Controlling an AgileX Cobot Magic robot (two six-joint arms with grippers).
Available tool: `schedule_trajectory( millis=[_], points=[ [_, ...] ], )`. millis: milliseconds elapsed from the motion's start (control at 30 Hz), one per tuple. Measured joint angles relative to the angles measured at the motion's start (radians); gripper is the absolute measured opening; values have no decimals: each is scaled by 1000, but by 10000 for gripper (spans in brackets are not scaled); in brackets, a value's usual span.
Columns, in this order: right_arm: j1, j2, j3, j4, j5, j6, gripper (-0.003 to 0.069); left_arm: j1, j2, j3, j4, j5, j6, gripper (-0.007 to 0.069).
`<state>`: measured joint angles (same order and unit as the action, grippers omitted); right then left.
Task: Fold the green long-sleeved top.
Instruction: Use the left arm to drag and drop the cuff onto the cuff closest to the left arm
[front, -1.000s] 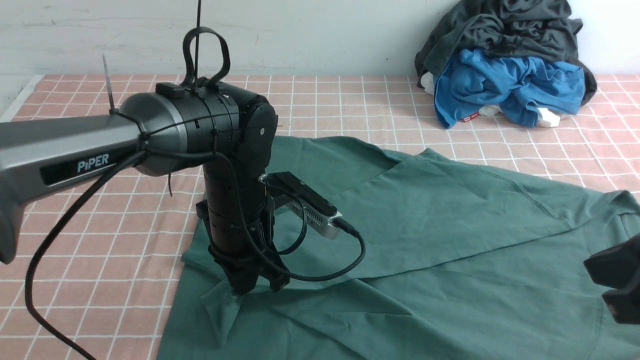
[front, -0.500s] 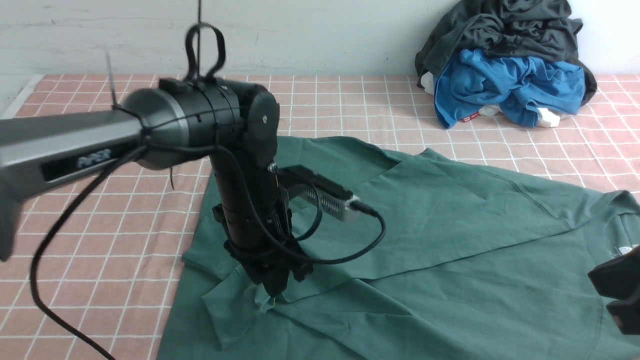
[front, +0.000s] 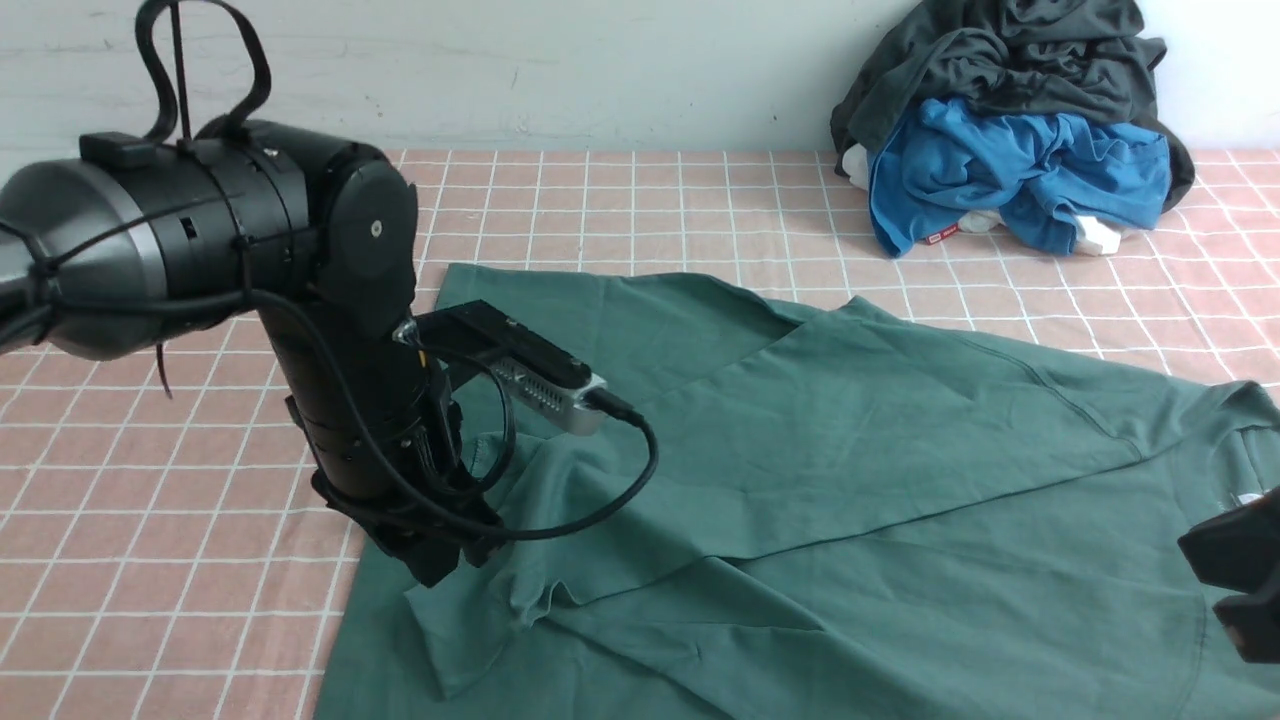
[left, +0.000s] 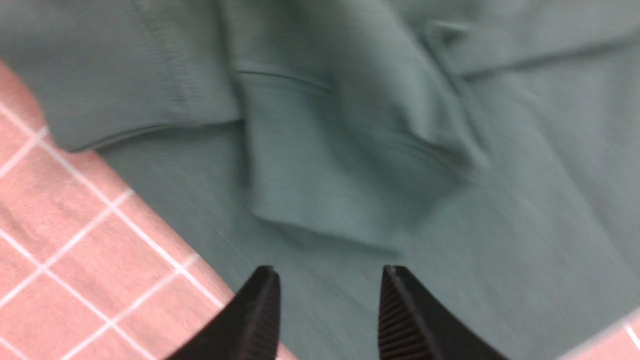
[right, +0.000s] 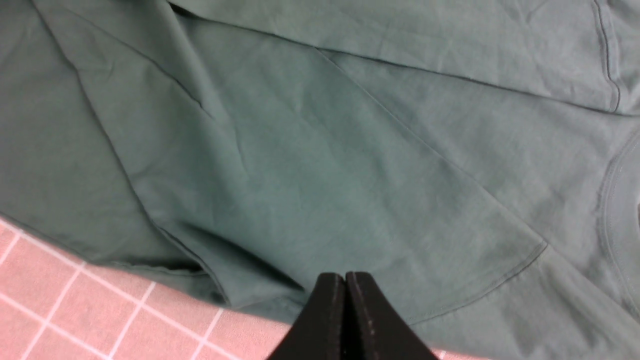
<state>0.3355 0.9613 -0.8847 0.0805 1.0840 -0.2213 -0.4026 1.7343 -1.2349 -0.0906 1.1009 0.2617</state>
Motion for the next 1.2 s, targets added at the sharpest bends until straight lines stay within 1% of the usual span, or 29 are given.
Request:
schedule_trajectory(
  millis=[100,133,167,200,233,367,433,467,500,533,600,667,800,867,1033,1133,1200],
  points=[
    [0,0,0,-5,-33,0,-14,33,67,2,0,-59,-30,352],
    [0,0,0,-5,-33,0,-14,33,71,2,0,-62,-33,362],
    [0,0,0,-12,-46,0,-14,36,117,2,-2,-89,-36,400],
    [0,0,0,-12,-47,0,-14,36,117,2,-3,-92,-37,407],
    [0,0,0,-19,-52,0,-14,36,157,2,-8,-114,-40,430],
    [0,0,0,-25,-53,0,-14,36,208,2,-37,-135,-42,432],
    [0,0,0,-26,-53,0,-14,37,213,1,-63,-135,-42,369],
    [0,0,0,-28,-54,0,-14,38,213,1,-72,-135,-42,324],
    [0,0,0,-29,-54,0,-14,38,213,1,-81,-135,-42,269],
    [0,0,0,-32,-54,0,-14,38,211,1,-87,-134,-42,196],
    [0,0,0,-39,-54,0,-14,38,203,1,-86,-132,-42,88],
    [0,0,0,-47,-54,0,-14,38,190,1,-73,-128,-42,46],
    [0,0,0,-49,-54,0,-14,38,155,1,-12,-88,-42,34],
    [0,0,0,-48,-54,0,-14,38,139,1,43,-60,-43,34],
    [0,0,0,-48,-53,1,-14,42,137,1,122,-72,-90,36],
    [0,0,0,-48,-47,2,-14,43,137,1,143,-90,-113,64],
    [0,0,0,-47,-37,2,-14,43,137,1,147,-96,-122,108]
  ],
)
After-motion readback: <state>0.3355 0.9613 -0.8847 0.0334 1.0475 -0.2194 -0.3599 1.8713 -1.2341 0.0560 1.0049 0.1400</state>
